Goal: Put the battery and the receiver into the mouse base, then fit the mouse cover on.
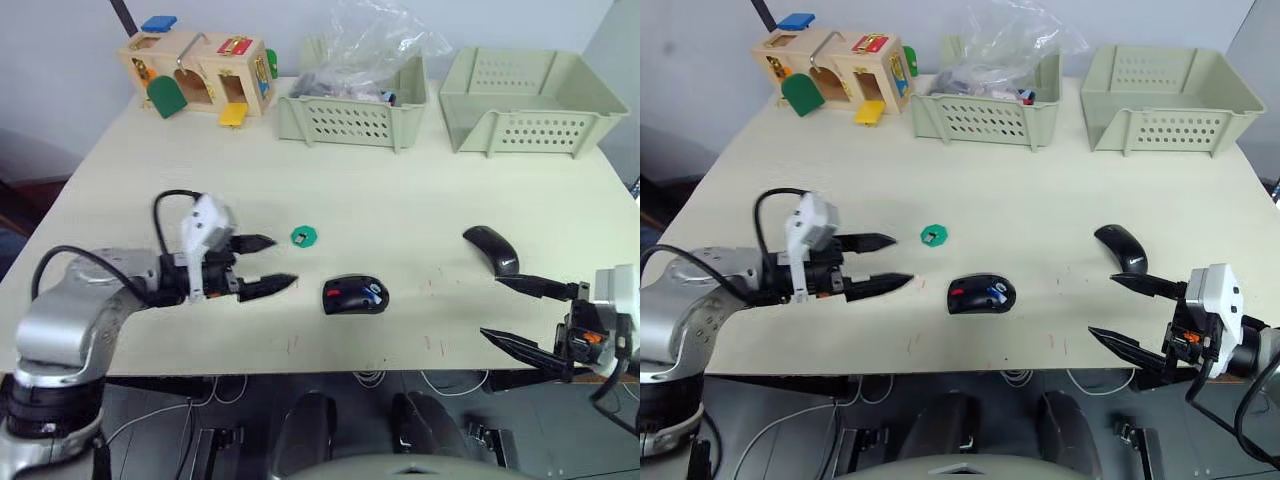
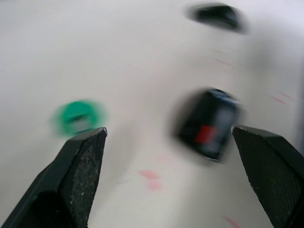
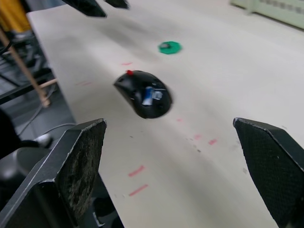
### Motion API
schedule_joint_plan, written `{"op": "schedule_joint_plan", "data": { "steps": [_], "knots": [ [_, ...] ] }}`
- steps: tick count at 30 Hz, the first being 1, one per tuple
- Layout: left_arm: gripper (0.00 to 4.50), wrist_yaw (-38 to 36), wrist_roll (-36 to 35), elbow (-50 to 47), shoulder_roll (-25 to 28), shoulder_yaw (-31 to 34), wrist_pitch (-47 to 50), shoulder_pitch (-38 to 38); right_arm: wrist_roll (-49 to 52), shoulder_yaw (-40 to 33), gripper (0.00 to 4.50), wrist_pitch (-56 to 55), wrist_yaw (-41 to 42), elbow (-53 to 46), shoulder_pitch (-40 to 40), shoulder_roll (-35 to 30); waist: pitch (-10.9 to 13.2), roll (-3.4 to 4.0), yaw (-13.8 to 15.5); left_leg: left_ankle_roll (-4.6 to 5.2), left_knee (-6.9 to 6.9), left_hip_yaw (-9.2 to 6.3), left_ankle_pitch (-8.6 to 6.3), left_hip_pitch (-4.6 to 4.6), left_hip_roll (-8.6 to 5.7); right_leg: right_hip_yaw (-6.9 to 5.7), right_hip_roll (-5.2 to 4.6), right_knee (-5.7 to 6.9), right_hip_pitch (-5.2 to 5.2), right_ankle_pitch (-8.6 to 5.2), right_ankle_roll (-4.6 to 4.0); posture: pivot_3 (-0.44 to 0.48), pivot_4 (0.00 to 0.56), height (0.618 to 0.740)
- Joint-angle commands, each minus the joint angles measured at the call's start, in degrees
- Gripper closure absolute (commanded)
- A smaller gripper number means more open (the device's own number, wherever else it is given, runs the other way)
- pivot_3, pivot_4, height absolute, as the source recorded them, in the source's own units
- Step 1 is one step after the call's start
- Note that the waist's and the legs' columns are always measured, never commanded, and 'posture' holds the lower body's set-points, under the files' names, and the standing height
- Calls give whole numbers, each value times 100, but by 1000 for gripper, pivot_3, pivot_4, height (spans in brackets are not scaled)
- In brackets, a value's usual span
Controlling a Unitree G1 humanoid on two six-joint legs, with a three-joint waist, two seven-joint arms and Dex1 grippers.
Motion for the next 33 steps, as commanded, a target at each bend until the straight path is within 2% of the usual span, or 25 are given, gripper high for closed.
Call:
{"op": "schedule_joint_plan", "data": {
  "steps": [1,3,4,5,8,9,13,17,28,29,31,32,33],
  "knots": [
    [36,750,140,159,-319,82,-138,-155,78,-57,0,-113,-157,-194,-110,53,-1,1,14,0,0,2,0,2,0,1,-1,1,1,0,0,0,150,740],
    [36,1033,253,320,-513,-106,-310,-263,44,46,0,-118,-195,-196,-191,75,-1,-2,17,0,1,1,0,0,-4,0,-2,0,1,4,-7,0,150,740],
    [533,1181,294,372,-633,-243,-339,-347,38,95,0,-125,-208,-184,-241,84,1,-5,20,0,1,1,0,0,-5,0,-2,-2,2,12,-19,0,150,740],
    [757,1256,311,441,-695,-313,-363,-410,31,156,0,-113,-253,-201,-291,96,1,-6,20,0,1,1,0,-4,-6,0,-2,-1,0,12,-20,0,150,740],
    [2029,1500,386,483,-913,-596,-456,-522,16,265,0,-128,-335,-180,-434,137,1,-9,4,0,1,3,0,-4,-8,2,-2,-3,1,14,-21,0,150,740],
    [2173,1578,488,517,-933,-718,-533,-526,14,300,0,-132,-368,-177,-461,160,2,-9,2,0,1,3,0,-5,-7,2,-2,-3,1,14,-21,0,150,740],
    [2173,1673,612,653,-966,-985,-734,-637,22,444,0,-86,-508,-248,-545,202,2,-8,-1,0,0,3,0,-1,-5,2,2,-1,0,14,-22,0,150,740],
    [2173,2019,1009,887,-1169,-1553,-861,-930,-21,538,0,-132,-550,-274,-559,220,2,-10,30,0,1,1,0,-3,-9,1,-1,-1,1,14,-22,0,150,740],
    [2173,2117,1220,1227,-1260,-1865,-868,-1052,-141,781,0,-236,-754,-331,-543,370,2,-10,6,0,1,4,0,-3,-6,3,1,0,0,14,-21,0,150,740],
    [2589,2114,1209,1233,-1270,-1869,-851,-1042,-140,794,0,-236,-778,-344,-539,384,2,-10,7,0,1,3,0,-4,-7,2,0,0,0,14,-21,0,150,740],
    [2855,2091,1232,1270,-1245,-1882,-862,-1001,-139,818,0,-235,-809,-369,-524,392,2,-10,3,0,1,4,0,-4,-7,3,-1,0,0,14,-21,0,150,740],
    [3323,2071,1248,1293,-1230,-1892,-889,-983,-135,821,0,-236,-820,-376,-516,397,2,-10,2,0,1,4,0,-4,-7,3,0,0,0,14,-21,0,150,740],
    [3323,2060,1258,1327,-1229,-1889,-919,-979,-133,820,0,-241,-827,-378,-504,401,2,-10,2,0,1,3,0,-4,-7,2,0,0,0,14,-21,0,150,740]
  ]
}}
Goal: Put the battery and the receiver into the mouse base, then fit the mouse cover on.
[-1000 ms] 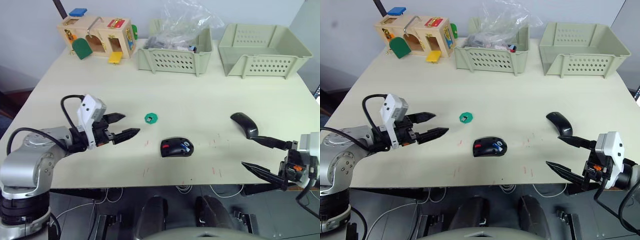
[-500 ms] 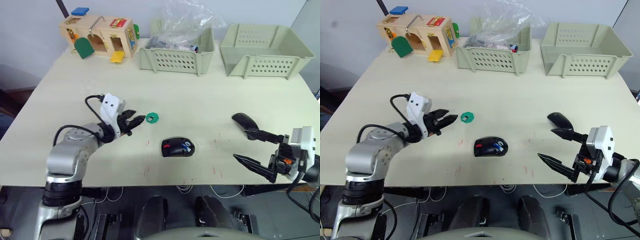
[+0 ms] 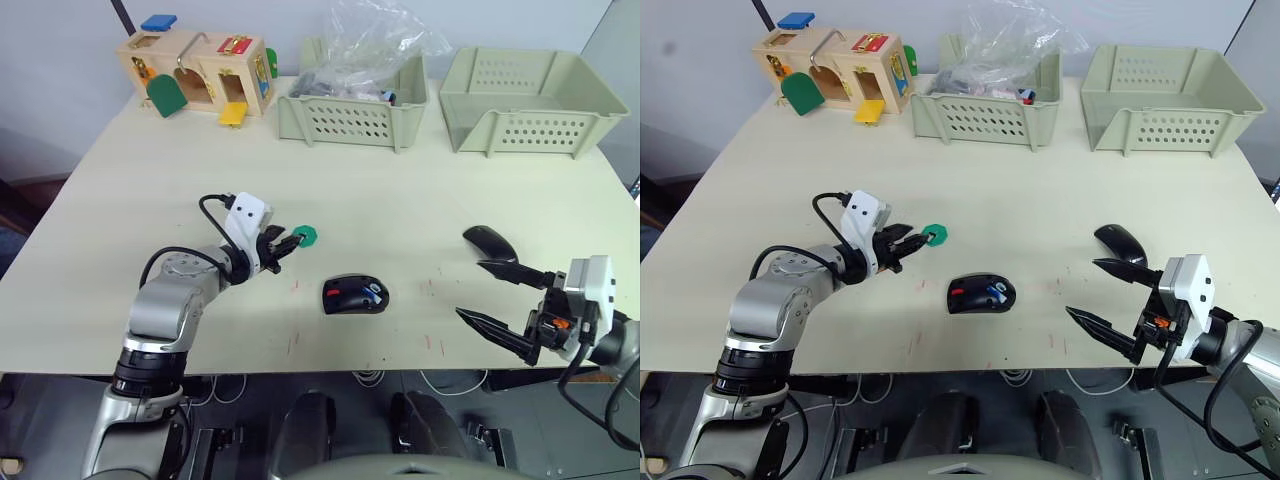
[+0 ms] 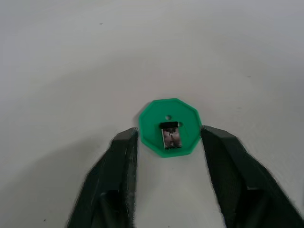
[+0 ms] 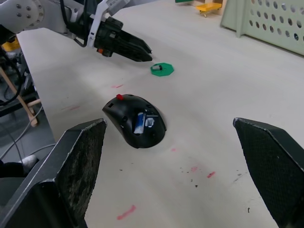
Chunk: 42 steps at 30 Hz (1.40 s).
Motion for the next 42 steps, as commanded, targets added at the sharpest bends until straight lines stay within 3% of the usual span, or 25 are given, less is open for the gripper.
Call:
{"op": "schedule_joint_plan", "data": {
  "steps": [1,30,42],
  "knots": [
    [3323,-32,71,7,34,-21,-152,-25,48,-57,0,-124,-43,-208,33,33,0,0,0,0,0,0,0,0,0,0,0,0,0,0,0,0,150,740],
    [3323,12,534,528,-194,-463,-438,-335,20,34,0,-147,-240,-317,106,120,0,0,1,0,0,0,0,0,0,-1,0,0,0,0,0,0,150,740],
    [3323,-194,656,422,-20,-493,-527,-237,19,46,0,-137,-248,-299,75,106,0,0,0,0,0,0,0,0,0,-1,0,0,0,0,0,0,150,740]
  ]
}}
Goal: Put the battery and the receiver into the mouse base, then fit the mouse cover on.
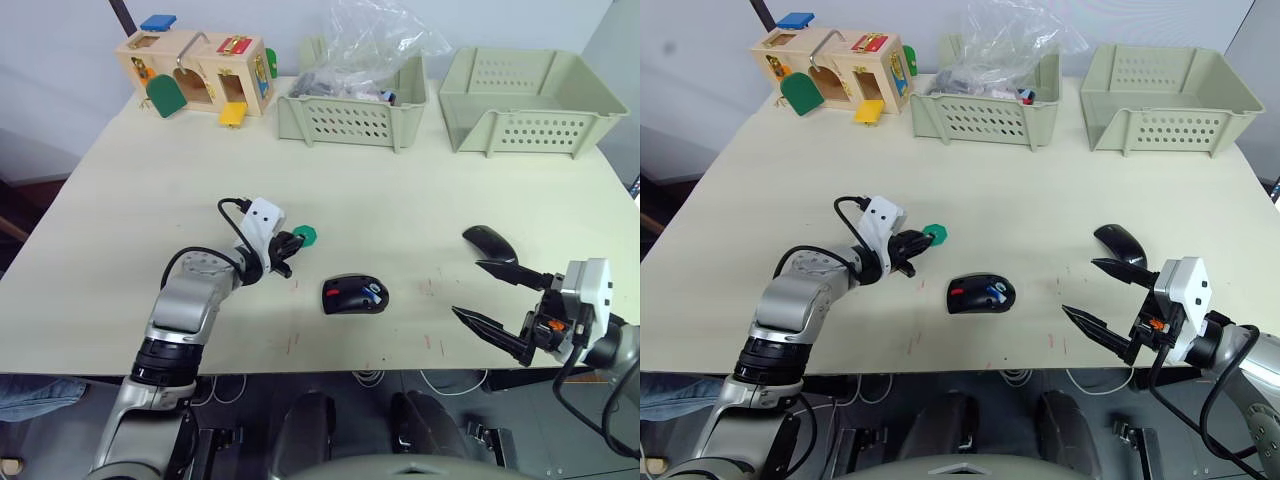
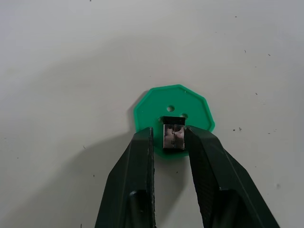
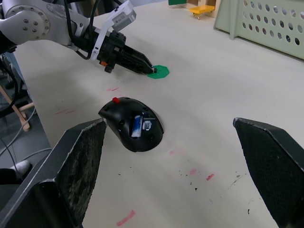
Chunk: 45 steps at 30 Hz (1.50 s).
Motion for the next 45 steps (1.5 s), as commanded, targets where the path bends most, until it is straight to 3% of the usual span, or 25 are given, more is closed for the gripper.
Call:
{"op": "schedule_joint_plan", "data": {
  "steps": [1,22,26,36,45],
  "knots": [
    [3323,-131,100,-160,138,-64,-203,-11,65,-24,0,-103,-15,-162,-26,15,0,0,0,0,0,0,0,0,0,0,0,0,0,0,0,0,150,740],
    [3323,-247,170,-165,154,-106,-209,46,89,-25,0,-66,-56,-178,-49,-7,0,0,0,0,0,0,0,0,0,0,0,0,0,0,0,0,150,740],
    [4435,-256,161,-177,149,-103,-204,53,80,-18,0,-73,-52,-167,-63,-9,0,0,0,0,0,0,0,0,0,0,0,0,0,0,0,0,150,740],
    [4453,-359,32,-265,206,73,-258,23,78,30,0,-46,-79,-149,-170,-9,0,0,0,0,0,0,0,0,0,0,0,0,0,0,0,0,150,740],
    [4453,-2296,-876,-775,1396,385,-589,-373,866,267,0,1089,-960,-334,-1208,-311,8,-1,2,0,-1,0,0,-2,5,-2,1,1,-5,-1,-3,0,150,740]
  ]
}}
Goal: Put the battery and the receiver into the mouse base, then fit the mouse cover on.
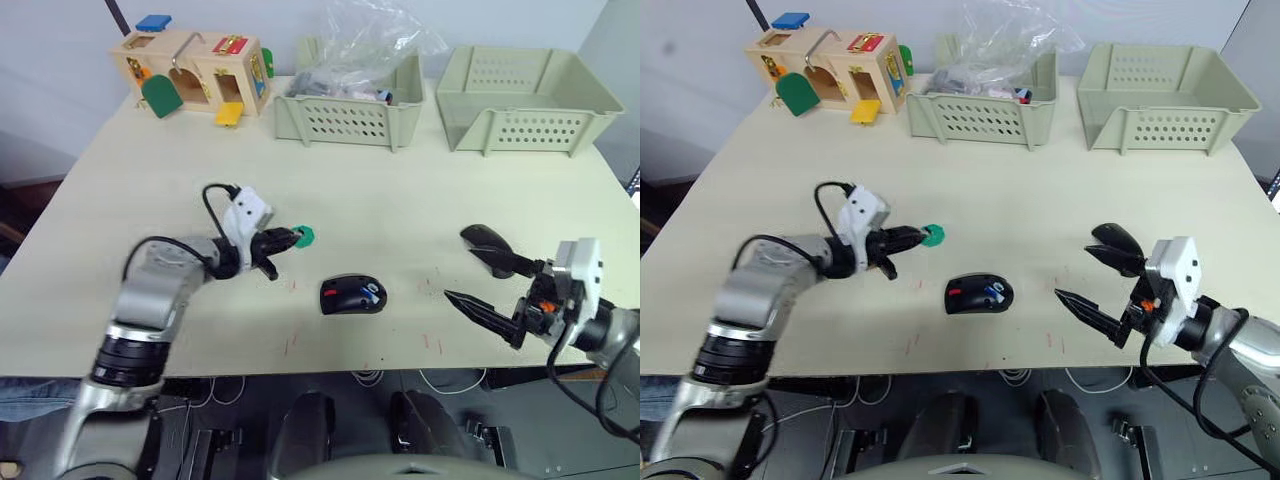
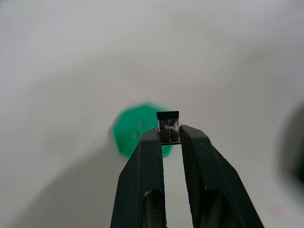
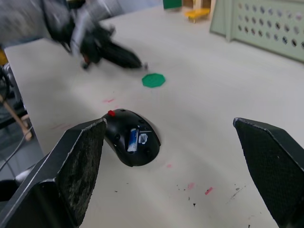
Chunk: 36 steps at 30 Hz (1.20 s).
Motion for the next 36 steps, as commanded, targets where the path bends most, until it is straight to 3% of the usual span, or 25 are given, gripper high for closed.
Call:
{"op": "schedule_joint_plan", "data": {
  "steps": [1,6,9,11,13,19,24,30,34,35,36],
  "knots": [
    [4453,-704,-292,-265,326,95,-307,-279,158,133,0,255,-333,-258,-507,-108,2,3,12,0,0,0,0,0,-1,1,-2,-1,1,0,0,0,150,740],
    [4453,-1275,-551,-292,546,27,-384,-663,791,343,0,1006,-620,-103,-1235,-269,2,1,14,0,1,1,0,-5,-3,0,-3,-6,1,0,1,0,150,740],
    [4453,-1852,-488,-93,681,-188,-715,-1242,1837,637,0,2212,-1329,546,-2552,-359,24,-13,-18,0,3,5,0,-8,-4,1,-2,-5,0,2,1,0,150,740],
    [4453,-1964,-431,36,596,-323,-835,-1553,2531,705,0,2785,-1730,1040,-3164,-360,25,-12,-13,0,6,7,1,-4,-3,2,0,-1,-2,3,-2,0,150,740],
    [4453,-2057,-327,171,543,-442,-1042,-1754,2483,818,0,2918,-1966,1288,-3609,-206,25,-13,-7,0,-1,3,1,-6,-3,1,2,-2,-3,3,-3,0,150,740],
    [4453,-2393,105,599,207,-869,-2049,-2347,4429,1024,0,3600,-3301,2914,-4864,255,28,-13,-2,2,-5,11,0,-31,-3,-7,4,-11,-18,15,21,0,150,740],
    [4453,-2513,372,948,20,-997,-2613,-2611,5404,1208,0,3730,-4020,3616,-5415,255,27,-12,-1,1,15,14,1,-102,-4,-12,3,1,-85,18,24,0,150,740],
    [4453,-2500,498,1190,-149,-987,-2853,-2819,6413,1675,0,3579,-5029,4147,-5808,292,28,-12,-12,2,11,15,1,-112,-3,-13,3,4,-97,18,24,0,150,740],
    [4453,-2512,517,1262,-211,-969,-2888,-2890,6542,1839,0,3680,-5259,4324,-6009,349,28,-12,-16,2,12,11,1,-111,-2,-11,3,6,-98,18,25,0,150,740],
    [4454,-2515,521,1260,-220,-972,-2891,-2894,6542,1852,516,3716,-5243,4328,-6024,334,28,-12,-16,2,12,10,1,-111,-2,-11,3,6,-98,18,25,0,150,740],
    [4454,-2508,523,1257,-233,-972,-2896,-2899,6542,1853,718,3734,-5241,4351,-6040,347,28,-12,-15,2,11,10,1,-111,-2,-11,3,6,-98,18,25,0,150,740]
  ]
}}
